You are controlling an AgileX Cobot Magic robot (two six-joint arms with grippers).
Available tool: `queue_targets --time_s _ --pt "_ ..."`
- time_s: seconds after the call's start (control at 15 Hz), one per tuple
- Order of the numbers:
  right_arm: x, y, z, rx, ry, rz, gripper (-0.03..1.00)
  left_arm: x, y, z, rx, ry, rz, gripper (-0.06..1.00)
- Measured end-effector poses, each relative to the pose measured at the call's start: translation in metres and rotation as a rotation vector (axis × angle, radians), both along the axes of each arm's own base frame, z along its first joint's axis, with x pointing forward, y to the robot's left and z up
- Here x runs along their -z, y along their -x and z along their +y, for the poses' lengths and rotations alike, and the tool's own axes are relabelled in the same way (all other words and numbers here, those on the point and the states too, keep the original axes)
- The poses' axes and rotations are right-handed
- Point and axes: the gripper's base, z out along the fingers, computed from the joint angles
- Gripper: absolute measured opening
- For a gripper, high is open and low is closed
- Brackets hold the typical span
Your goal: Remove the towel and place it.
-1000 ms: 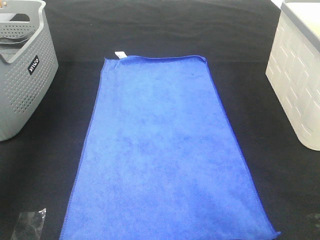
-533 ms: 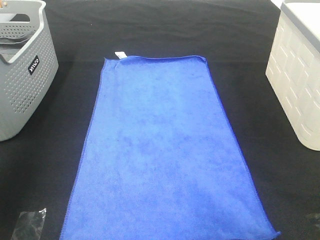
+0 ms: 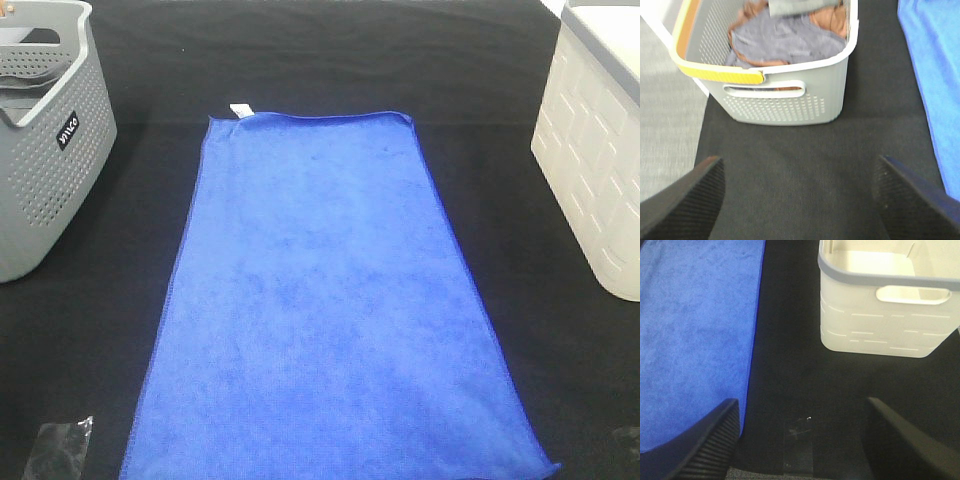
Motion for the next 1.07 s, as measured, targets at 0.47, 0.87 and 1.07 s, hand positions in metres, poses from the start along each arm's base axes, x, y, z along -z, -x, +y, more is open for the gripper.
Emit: queue_targets --time_s 0.47,0.87,1.07 --pt "0.041 0.029 0.000 -0.008 0.026 -0.126 0.70 0.051 0.073 -0.008 0.030 0.069 -0.147 0.77" --pt "0.071 0.012 0.000 -0.007 0.027 -0.140 0.70 0.071 0.079 -0.011 0.051 0.106 -0.135 0.77" --pt "0.073 0.011 -0.001 -0.003 0.033 -0.132 0.70 0.071 0.079 -0.011 0.051 0.106 -0.136 0.77"
